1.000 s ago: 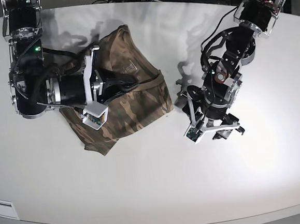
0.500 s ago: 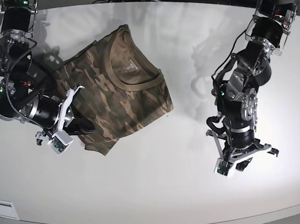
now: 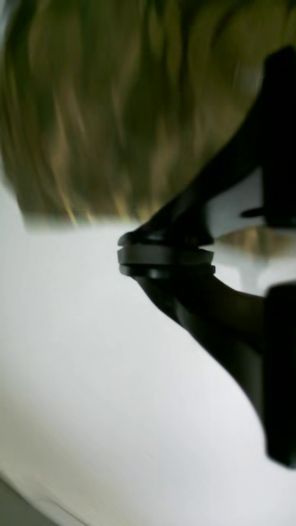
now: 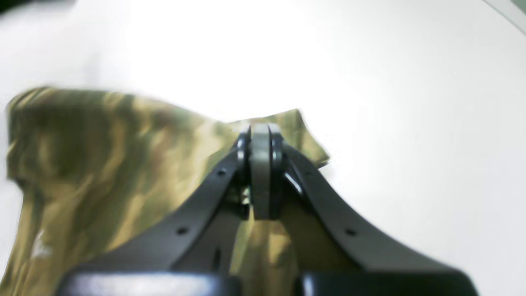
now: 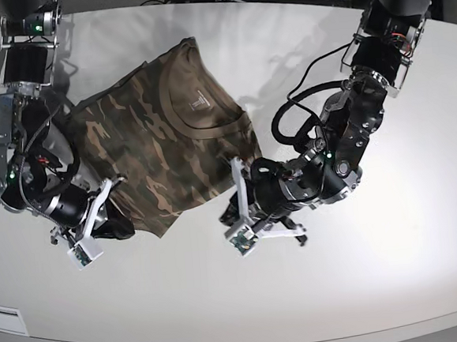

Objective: Fold the T-shirt properly
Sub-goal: 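Grasp the folded shirt with both grippers and flip it over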

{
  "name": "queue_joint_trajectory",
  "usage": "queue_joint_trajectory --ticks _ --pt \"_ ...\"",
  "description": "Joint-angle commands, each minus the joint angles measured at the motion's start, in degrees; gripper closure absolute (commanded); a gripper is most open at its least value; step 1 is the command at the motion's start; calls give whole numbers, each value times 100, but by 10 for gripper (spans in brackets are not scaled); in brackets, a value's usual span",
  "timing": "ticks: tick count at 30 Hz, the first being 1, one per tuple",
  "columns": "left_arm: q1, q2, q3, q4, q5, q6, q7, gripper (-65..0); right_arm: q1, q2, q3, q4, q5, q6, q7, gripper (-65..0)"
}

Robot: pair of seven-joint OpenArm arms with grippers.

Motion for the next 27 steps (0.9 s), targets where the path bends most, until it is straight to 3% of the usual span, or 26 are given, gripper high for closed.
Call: queue_joint_trajectory --ticks 1,4,8,12,16,19,27 --pt "-140 28 -48 90 -498 -267 7 0 286 66 -37 -136 157 23 153 0" --pt "37 122 -48 90 -2037 -1185 372 0 730 63 -514 -859 168 23 155 0" --pt "466 149 -26 90 -2828 -1674 662 0 1222 66 -1495 -1600 -245 23 267 0" --pt "994 151 -24 81 -2660 -1801 697 0 1517 66 -2280 -2015 -1095 23 861 0" --pt "1517 146 -24 74 -1803 -2192 772 0 1532 72 -2669 -2122 -1484 23 914 0" --pt "1620 -83 11 57 -1561 -2190 695 0 1416 181 -2708 -2124 -1471 23 789 0" --pt "1565 -695 11 -664 -811 -2188 -223 0 918 866 -2691 -2122 -1158 23 734 0"
